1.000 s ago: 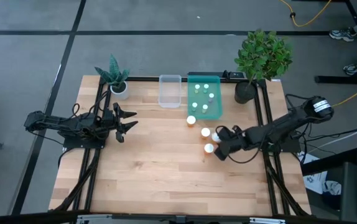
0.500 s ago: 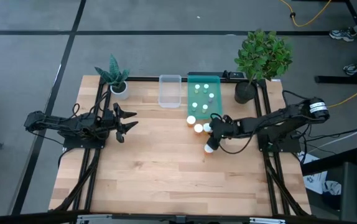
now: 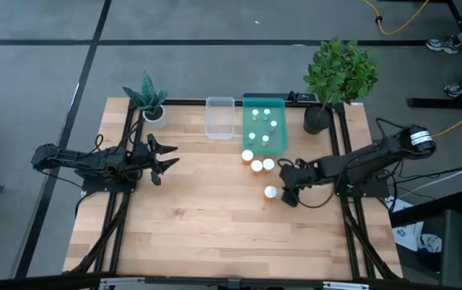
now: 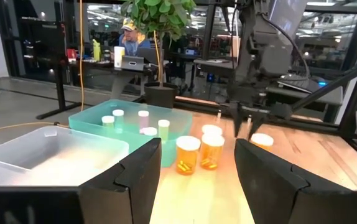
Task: Pick and place medicine bottles into bin by pill shape (circle, oval)
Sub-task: Move the orange capsule bottles to the center of the table
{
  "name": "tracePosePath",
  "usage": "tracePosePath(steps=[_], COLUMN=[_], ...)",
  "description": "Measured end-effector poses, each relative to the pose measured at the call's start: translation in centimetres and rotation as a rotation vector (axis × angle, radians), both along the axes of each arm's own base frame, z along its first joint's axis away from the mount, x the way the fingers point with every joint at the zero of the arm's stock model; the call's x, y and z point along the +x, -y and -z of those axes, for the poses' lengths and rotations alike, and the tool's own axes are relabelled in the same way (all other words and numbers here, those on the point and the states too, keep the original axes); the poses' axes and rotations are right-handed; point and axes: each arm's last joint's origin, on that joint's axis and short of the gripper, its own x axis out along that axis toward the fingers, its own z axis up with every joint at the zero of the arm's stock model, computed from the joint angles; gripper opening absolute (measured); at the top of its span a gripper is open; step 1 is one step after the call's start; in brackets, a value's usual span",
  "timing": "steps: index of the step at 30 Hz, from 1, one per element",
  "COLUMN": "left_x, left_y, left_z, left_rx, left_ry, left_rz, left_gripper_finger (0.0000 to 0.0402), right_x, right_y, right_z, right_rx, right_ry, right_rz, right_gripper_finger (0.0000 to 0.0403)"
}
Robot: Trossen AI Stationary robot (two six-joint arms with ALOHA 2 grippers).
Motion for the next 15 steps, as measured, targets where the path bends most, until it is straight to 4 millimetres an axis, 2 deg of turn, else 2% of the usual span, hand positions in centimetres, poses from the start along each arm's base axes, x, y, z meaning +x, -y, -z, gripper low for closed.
tracePosePath(steps=[5, 11, 15], left_x=[0.0, 0.0, 0.0], left_y=[0.0, 0.0, 0.0], left_z=[0.0, 0.0, 0.0], left_rx=[-0.014, -0.018, -0.018], left_ry=[0.003, 0.006, 0.005], left_rz=[0.000, 0.000, 0.001], left_gripper_finger=[0.0195, 0.0195, 0.0195], right_x=[-0.1, 0.9, 1.8], right_y=[-2.8, -4.6, -5.1], right_z=[0.0, 0.7, 1.5], right_rx=[0.050, -0.039, -0.105], right_ry=[0.037, 0.167, 0.233], right_rz=[-0.114, -0.046, -0.001], right_gripper_finger=[0.0154, 0.0154, 0.0154])
